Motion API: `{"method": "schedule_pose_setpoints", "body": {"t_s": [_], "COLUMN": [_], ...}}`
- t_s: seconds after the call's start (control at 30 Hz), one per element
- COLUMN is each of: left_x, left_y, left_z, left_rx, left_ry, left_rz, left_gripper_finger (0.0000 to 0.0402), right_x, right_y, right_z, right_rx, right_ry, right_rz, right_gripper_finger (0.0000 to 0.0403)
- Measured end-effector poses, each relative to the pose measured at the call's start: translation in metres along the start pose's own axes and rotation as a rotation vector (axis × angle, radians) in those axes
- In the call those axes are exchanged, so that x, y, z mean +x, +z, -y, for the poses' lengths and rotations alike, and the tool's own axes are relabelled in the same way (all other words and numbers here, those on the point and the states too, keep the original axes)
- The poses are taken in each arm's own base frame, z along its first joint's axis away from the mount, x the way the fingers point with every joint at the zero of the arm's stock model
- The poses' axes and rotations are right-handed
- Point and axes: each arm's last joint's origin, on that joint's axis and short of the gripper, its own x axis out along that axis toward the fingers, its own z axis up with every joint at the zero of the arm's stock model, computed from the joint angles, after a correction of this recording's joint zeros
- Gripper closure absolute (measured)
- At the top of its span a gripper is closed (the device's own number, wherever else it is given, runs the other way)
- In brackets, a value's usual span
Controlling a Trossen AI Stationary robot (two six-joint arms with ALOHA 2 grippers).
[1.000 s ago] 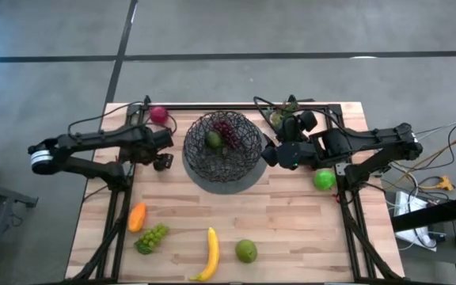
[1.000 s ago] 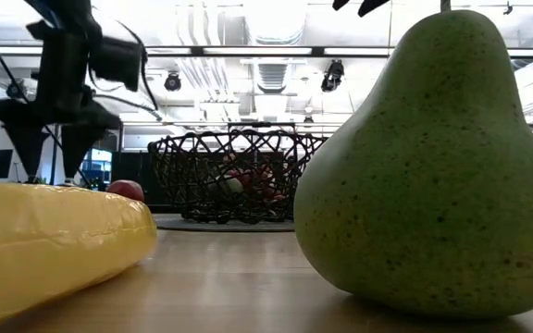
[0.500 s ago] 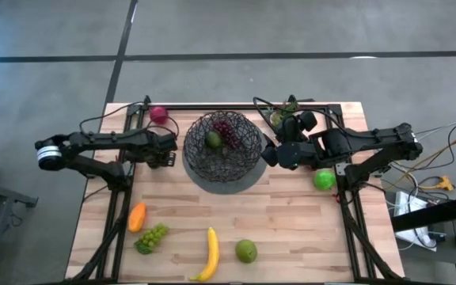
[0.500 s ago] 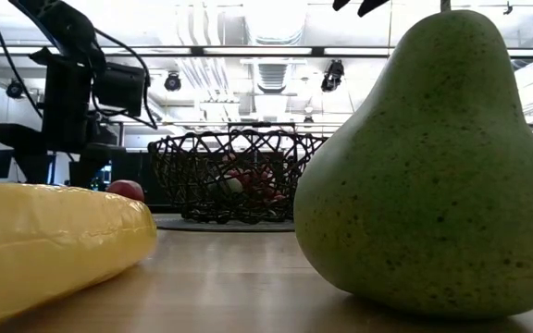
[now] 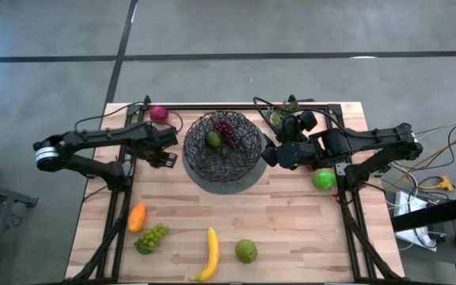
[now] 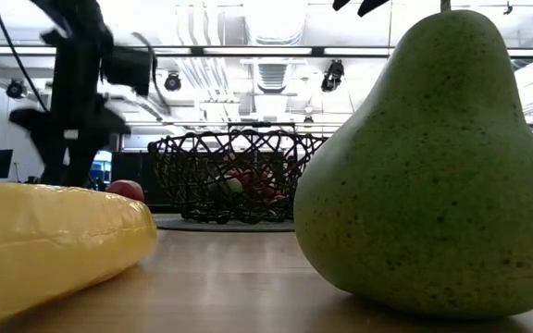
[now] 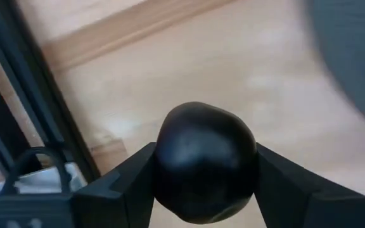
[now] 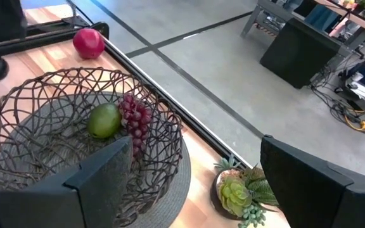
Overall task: Build produce basket
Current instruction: Put the black plum into the black basket
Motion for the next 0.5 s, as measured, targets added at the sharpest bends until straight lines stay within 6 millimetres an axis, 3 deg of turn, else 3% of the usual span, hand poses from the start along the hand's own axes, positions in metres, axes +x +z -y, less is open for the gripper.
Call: {"method": "schedule_pose_setpoints", "body": {"t_s": [0.2,0.3,0.4,0.5], "left_x": [-0.084,-0.114,-0.122,-0.112], "left_y": [0.006,0.008,0.015,0.029], "left_z": [0.014,0.025,0.042,0.065], "left_rx": [0.271,0.427,0.484,0.479], "left_ry": [-0.359,-0.523,-0.621,-0.645], "left_rz": [0.180,0.324,0.447,0.480], "left_gripper_finger": [0.0206,0.0206,0.0207,0.0207], "right_x": [0.000,0.000,0.000,0.000], "right_y": [0.000,0.000,0.000,0.000], "right_z": [0.000,0.000,0.000,0.000], "right_rx": [0.001,0.001,0.000,0.000], "right_ry": [0.000,0.000,0.000,0.000], "right_rz": [0.000,0.000,0.001,0.001], "right_gripper_finger": [0.0074,0.0074,0.0074,0.0074]}}
